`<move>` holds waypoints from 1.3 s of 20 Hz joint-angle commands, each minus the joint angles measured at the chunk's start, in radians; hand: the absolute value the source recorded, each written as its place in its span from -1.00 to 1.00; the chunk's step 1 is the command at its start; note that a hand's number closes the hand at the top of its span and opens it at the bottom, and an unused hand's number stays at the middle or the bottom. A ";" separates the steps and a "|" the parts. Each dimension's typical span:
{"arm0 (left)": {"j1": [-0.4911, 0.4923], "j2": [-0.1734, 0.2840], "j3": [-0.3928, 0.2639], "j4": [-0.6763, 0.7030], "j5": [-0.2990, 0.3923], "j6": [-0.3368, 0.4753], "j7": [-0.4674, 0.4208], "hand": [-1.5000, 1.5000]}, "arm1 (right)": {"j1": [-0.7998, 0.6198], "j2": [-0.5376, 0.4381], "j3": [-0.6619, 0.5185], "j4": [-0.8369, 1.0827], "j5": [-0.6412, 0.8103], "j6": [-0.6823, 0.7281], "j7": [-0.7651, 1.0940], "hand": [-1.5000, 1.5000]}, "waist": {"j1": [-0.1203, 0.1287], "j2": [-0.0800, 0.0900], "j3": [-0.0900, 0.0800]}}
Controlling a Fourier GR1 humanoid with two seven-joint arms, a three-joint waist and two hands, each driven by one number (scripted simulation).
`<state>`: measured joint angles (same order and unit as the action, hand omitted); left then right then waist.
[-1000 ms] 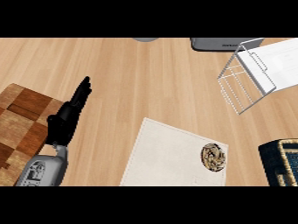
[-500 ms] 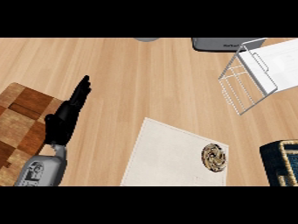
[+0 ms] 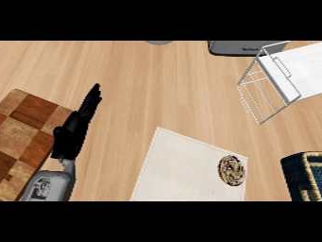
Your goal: Pick the croissant from the placemat and place it in the tiered shelf
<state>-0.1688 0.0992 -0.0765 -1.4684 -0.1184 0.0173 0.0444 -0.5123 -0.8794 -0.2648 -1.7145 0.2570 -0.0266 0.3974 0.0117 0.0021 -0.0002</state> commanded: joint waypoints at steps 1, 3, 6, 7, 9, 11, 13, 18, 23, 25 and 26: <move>-0.058 -0.015 0.010 0.050 -0.007 0.005 -0.004 0.00 | -0.105 0.053 0.088 0.154 0.113 -0.066 -0.062 1.00 | 0.004 0.003 0.000; -0.036 0.006 0.037 0.035 0.017 -0.020 0.007 0.00 | -0.094 0.059 0.076 0.135 0.137 -0.053 -0.062 1.00 | -0.003 -0.001 0.000; -0.010 -0.026 -0.009 -0.012 -0.011 0.004 0.032 0.00 | -0.143 0.090 0.145 0.205 0.240 -0.135 -0.161 1.00 | 0.007 0.001 0.000; 0.039 -0.044 -0.015 0.046 -0.035 0.031 -0.080 0.00 | -0.143 0.074 0.127 0.229 0.232 -0.117 -0.200 1.00 | 0.002 0.001 0.000; -0.019 0.013 0.046 0.054 0.011 -0.024 -0.037 0.00 | -0.162 0.136 0.125 0.336 0.241 -0.184 -0.298 1.00 | 0.002 0.002 0.000; -0.022 -0.030 0.012 0.078 -0.033 0.020 -0.062 0.00 | -0.230 0.174 0.154 0.418 0.289 -0.208 -0.281 1.00 | 0.003 0.001 0.000; 0.032 0.004 0.029 0.068 0.008 -0.036 -0.110 0.00 | -0.258 0.190 0.094 0.523 0.237 -0.231 -0.329 1.00 | 0.008 0.003 0.000; -0.074 0.006 0.051 0.113 -0.007 -0.018 -0.063 0.00 | -0.297 0.246 -0.025 0.628 0.035 -0.209 -0.485 1.00 | 0.005 0.007 0.001; 0.012 -0.026 0.005 0.046 -0.045 0.010 -0.063 0.00 | -0.339 0.195 -0.074 0.751 0.003 -0.158 -0.582 1.00 | 0.000 0.002 0.000; 0.020 -0.045 -0.015 -0.057 -0.050 0.028 0.040 0.00 | -0.399 0.207 -0.048 0.823 0.037 -0.176 -0.579 1.00 | 0.005 0.000 0.000; -0.009 0.025 0.056 0.032 0.007 -0.051 -0.019 0.00 | -0.380 0.189 -0.081 0.859 0.016 -0.172 -0.637 1.00 | 0.003 0.002 0.000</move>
<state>-0.1696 0.0799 -0.0629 -1.4606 -0.1429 0.0145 0.0348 -0.8532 -0.6657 -0.3113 -0.9677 0.2936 -0.2122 -0.1594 0.0157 0.0039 0.0004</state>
